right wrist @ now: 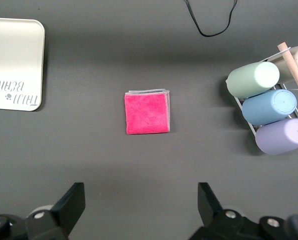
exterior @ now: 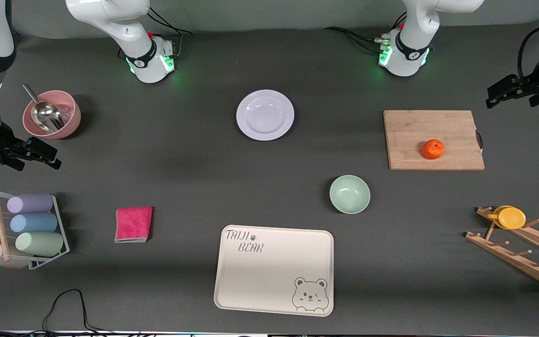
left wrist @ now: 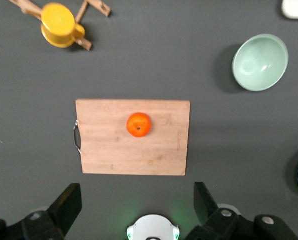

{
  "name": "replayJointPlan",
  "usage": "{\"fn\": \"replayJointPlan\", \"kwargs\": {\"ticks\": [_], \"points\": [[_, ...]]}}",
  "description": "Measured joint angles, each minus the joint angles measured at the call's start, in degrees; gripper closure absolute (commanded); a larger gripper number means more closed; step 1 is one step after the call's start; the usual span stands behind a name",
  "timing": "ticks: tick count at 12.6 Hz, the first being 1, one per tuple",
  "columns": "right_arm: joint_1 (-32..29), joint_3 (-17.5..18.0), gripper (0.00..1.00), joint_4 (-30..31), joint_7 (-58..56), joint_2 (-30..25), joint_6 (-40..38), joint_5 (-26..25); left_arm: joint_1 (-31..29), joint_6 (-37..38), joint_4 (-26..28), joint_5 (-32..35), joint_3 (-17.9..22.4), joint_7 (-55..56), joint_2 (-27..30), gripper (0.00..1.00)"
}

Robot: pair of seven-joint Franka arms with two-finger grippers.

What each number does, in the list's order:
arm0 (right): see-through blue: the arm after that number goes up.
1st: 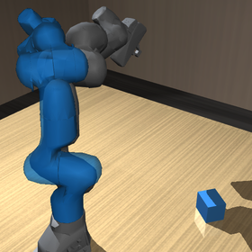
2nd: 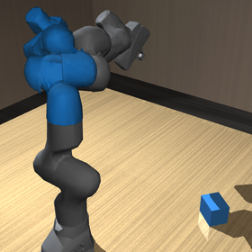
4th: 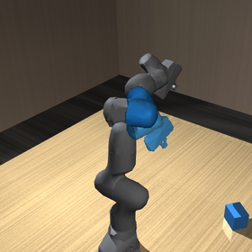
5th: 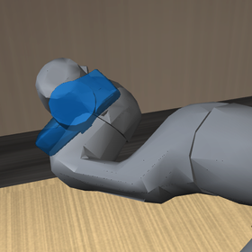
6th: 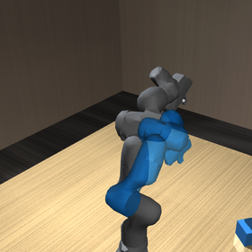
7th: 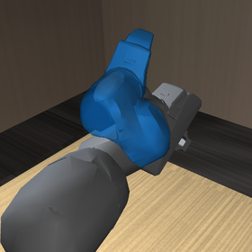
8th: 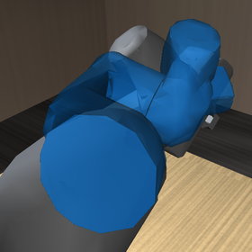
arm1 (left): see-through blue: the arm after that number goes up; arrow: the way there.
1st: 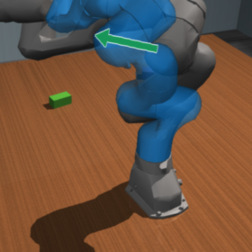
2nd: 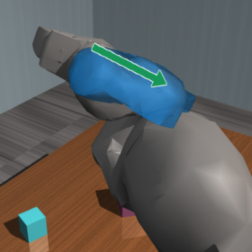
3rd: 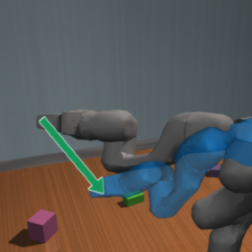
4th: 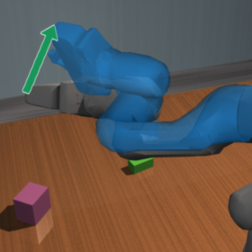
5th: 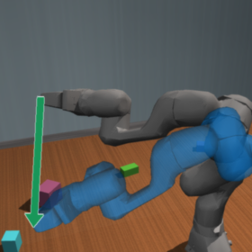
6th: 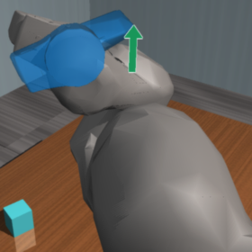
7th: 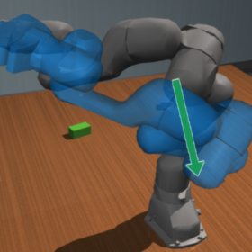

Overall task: Place orange and plate with both arms
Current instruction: 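Lower the left gripper over the orange on the cutting board, then grasp the orange with the left gripper and lift it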

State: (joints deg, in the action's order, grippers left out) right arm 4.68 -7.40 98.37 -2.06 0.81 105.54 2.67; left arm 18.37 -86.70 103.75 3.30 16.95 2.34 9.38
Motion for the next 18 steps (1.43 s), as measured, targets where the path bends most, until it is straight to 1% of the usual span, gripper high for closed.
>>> {"fn": "replayJointPlan", "kwargs": {"ticks": [2, 4, 7, 9, 11, 12, 15, 18], "points": [[0.0, -0.04, 0.0, 0.03, 0.0, 0.55, 0.1, 0.0, -0.52, -4.53, 6.56, 0.12, 0.11, -0.02, -0.49, 0.0], [0.0, -0.04, 0.0, 0.03, 0.0, 0.95, 0.17, 0.0, -2.08, -11.05, 13.6, 0.14, 0.26, -0.08, -0.41, 0.0], [0.07, -0.03, 0.0, 0.02, 0.0, 1.02, 0.18, 0.0, -3.81, -20.88, 22.42, 0.15, 0.32, -0.11, 0.63, 0.0], [0.07, -0.03, 0.0, 0.02, 0.0, 1.02, 0.18, 0.0, -5.36, -24.87, 26.4, 0.15, 0.36, -0.21, 1.24, 0.0], [0.07, -0.03, 0.0, 0.02, 0.0, 1.02, 0.19, 0.0, -5.75, -30.86, 30.43, 0.15, 0.34, -0.24, 1.58, 0.0], [0.08, -0.03, 0.0, 0.02, 0.0, 1.02, 0.19, 0.0, -5.75, -34.59, 32.8, 0.15, 0.28, -0.24, 1.61, 0.0], [0.27, 0.09, 0.0, 0.13, 0.0, 1.55, 0.2, 0.0, -6.17, -48.84, 41.89, 0.15, 0.29, -0.24, 0.68, 0.0], [1.16, 0.34, 0.0, 0.54, 0.0, 3.34, 0.94, -0.08, -6.76, -57.57, 46.94, 0.15, 0.29, -0.24, -1.36, 0.0]]}}
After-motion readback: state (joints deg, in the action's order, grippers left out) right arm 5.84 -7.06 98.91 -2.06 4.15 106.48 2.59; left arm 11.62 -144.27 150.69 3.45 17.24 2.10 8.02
